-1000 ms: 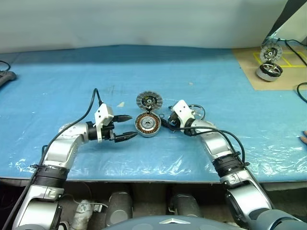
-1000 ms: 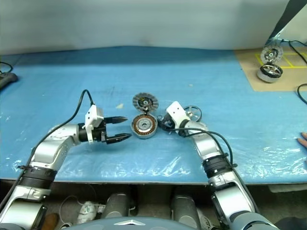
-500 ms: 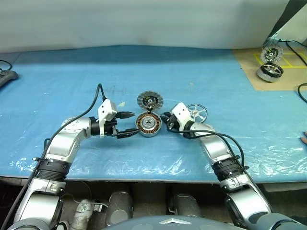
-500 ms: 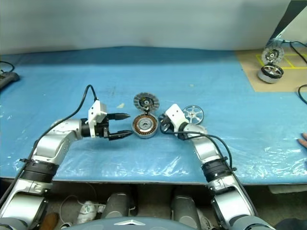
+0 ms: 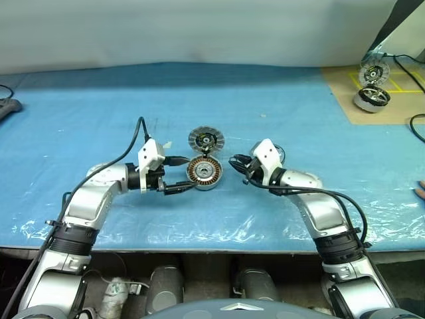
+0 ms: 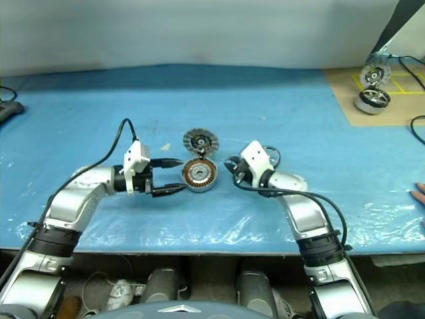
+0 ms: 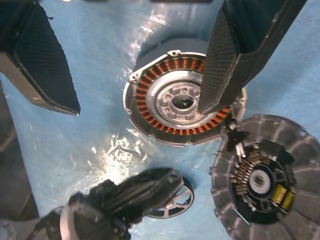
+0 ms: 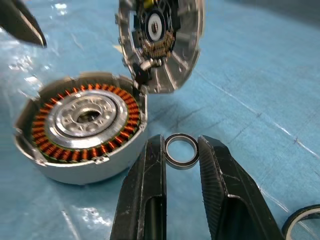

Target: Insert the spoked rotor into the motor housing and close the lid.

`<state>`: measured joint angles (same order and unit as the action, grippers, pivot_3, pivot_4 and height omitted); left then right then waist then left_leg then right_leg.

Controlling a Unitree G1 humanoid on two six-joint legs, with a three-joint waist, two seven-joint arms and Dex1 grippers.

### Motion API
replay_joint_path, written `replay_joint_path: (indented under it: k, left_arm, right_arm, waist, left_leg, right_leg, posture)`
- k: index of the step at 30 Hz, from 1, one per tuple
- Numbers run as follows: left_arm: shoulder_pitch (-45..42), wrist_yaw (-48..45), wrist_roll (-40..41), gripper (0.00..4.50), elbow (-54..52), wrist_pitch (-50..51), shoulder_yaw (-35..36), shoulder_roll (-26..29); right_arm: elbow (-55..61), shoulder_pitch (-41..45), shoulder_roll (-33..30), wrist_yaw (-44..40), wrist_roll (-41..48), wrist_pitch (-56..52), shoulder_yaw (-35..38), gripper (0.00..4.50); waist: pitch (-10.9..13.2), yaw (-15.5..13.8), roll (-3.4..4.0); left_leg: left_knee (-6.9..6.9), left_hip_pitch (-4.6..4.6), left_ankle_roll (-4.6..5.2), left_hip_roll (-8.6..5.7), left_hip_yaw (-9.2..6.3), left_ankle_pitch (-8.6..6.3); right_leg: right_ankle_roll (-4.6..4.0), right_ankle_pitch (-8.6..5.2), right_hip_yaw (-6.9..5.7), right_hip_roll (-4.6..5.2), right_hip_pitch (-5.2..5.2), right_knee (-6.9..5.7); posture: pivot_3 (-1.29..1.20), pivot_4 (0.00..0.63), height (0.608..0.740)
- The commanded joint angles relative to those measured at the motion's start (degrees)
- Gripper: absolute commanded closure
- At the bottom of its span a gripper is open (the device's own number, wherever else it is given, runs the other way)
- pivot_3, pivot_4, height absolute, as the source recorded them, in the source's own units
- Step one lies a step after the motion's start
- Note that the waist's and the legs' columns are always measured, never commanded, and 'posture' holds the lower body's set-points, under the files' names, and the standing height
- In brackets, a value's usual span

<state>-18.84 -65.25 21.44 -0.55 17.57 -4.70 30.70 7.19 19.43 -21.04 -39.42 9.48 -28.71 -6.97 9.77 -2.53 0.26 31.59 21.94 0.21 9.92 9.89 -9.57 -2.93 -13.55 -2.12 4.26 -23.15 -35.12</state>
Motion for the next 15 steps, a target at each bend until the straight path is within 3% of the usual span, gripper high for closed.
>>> replay_joint_path:
  k: [1,8,15]
  left_arm:
    - [1.06,2.76,-0.58,0.47,-1.75,-2.87,0.42,-1.55]
    - [3.14,6.95,-4.17,0.47,3.28,-9.10,-0.29,-5.13]
    - [5.18,7.42,-2.89,0.47,2.81,-9.65,2.79,-2.95]
  right_arm:
    - [4.05,2.70,0.04,-2.68,5.15,-3.71,0.92,3.95]
    - [-2.38,8.48,2.06,-6.06,3.99,-3.11,-5.37,3.95]
    - [-8.48,10.08,1.43,-7.74,-1.01,3.98,-10.07,3.95]
  waist:
    - [0.00,-0.04,0.00]
    - [0.00,0.00,0.00]
    - [0.01,-0.11,-0.02]
  left_leg:
    - [0.00,0.00,0.00,0.00,0.00,0.00]
    - [0.01,0.00,-0.01,0.02,0.00,0.00]
    - [0.00,0.11,0.00,0.00,0.00,0.01]
  right_leg:
    - [0.00,0.00,0.00,0.00,0.00,0.00]
    - [0.00,0.00,0.00,-0.01,0.00,-0.01]
    - [0.00,0.00,-0.02,0.00,-0.05,0.04]
  posture:
    - [0.00,0.150,0.740]
    - [0.00,0.150,0.740]
    - [0.00,0.150,0.740]
